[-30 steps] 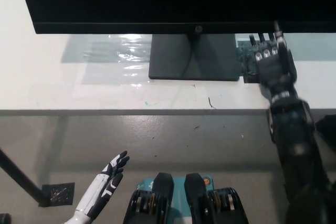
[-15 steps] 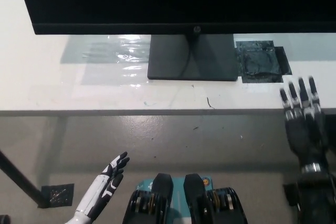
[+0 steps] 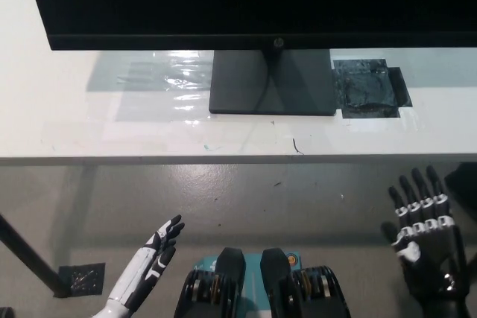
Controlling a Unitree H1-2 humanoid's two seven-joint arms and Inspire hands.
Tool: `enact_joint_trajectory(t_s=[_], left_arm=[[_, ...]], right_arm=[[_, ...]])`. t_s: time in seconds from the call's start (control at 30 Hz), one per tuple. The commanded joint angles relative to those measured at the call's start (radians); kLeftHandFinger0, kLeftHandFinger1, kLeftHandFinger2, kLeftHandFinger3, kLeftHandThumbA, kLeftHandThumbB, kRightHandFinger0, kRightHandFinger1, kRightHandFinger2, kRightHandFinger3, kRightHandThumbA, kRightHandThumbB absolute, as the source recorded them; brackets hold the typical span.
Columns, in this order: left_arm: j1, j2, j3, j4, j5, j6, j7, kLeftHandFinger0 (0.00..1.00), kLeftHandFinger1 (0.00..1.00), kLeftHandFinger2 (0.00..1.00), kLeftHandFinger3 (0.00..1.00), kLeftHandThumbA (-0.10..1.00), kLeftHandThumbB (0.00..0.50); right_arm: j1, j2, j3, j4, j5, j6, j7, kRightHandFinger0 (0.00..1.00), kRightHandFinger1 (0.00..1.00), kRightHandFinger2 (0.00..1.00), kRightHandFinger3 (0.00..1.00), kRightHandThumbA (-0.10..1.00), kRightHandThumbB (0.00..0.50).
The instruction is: The monitor is being placed at the center of the desk and the robot uses its right hand to grab on the right side of the monitor and tilt the angle of the montior sideways.
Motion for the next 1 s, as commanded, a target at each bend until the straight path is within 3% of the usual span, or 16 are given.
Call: enact_joint_trajectory(t_s=[0.0,0.13,0.23,0.33,0.47,0.53,0.7,0.97], left_arm=[[-0.034,0.026,-0.002,-0.025,0.013,-0.04,0.003,1.0,1.0,1.0,1.0,1.0,0.331],[-0.022,0.026,-0.007,-0.024,0.008,-0.04,-0.006,1.0,1.0,1.0,1.0,1.0,0.328],[-0.025,0.027,-0.004,-0.021,0.006,-0.04,-0.005,1.0,1.0,1.0,1.0,1.0,0.331],[-0.02,0.026,-0.005,-0.027,0.01,-0.04,0.001,1.0,1.0,1.0,1.0,1.0,0.33],[-0.007,0.027,-0.008,-0.032,0.011,-0.04,0.0,1.0,1.0,1.0,1.0,1.0,0.327],[0.001,0.028,-0.008,-0.036,0.007,-0.04,-0.005,1.0,1.0,1.0,1.0,1.0,0.325],[-0.001,0.032,-0.013,-0.039,0.019,-0.04,0.001,1.0,1.0,1.0,1.0,1.0,0.323],[0.003,0.037,-0.019,-0.042,0.018,-0.04,0.006,1.0,1.0,1.0,1.0,1.0,0.314]], right_arm=[[0.039,-0.047,0.214,-0.218,-0.602,-0.319,-0.03,1.0,1.0,1.0,1.0,1.0,0.258],[0.023,-0.122,0.277,-0.075,-0.702,-0.319,-0.188,1.0,1.0,1.0,1.0,1.0,0.342],[-0.017,-0.142,0.282,0.053,-0.705,-0.319,-0.239,1.0,1.0,1.0,1.0,1.0,0.366],[-0.063,-0.184,0.325,0.162,-0.736,-0.319,-0.345,1.0,1.0,1.0,1.0,1.0,0.307],[-0.083,-0.2,0.347,0.234,-0.724,-0.319,-0.392,1.0,1.0,1.0,1.0,1.0,0.292],[-0.096,-0.189,0.331,0.296,-0.687,-0.319,-0.37,1.0,1.0,1.0,1.0,1.0,0.325],[-0.115,-0.2,0.356,0.339,-0.681,-0.319,-0.416,1.0,1.0,1.0,1.0,1.0,0.336],[-0.12,-0.229,0.427,0.341,-0.696,-0.319,-0.509,1.0,1.0,1.0,1.0,1.0,0.322]])
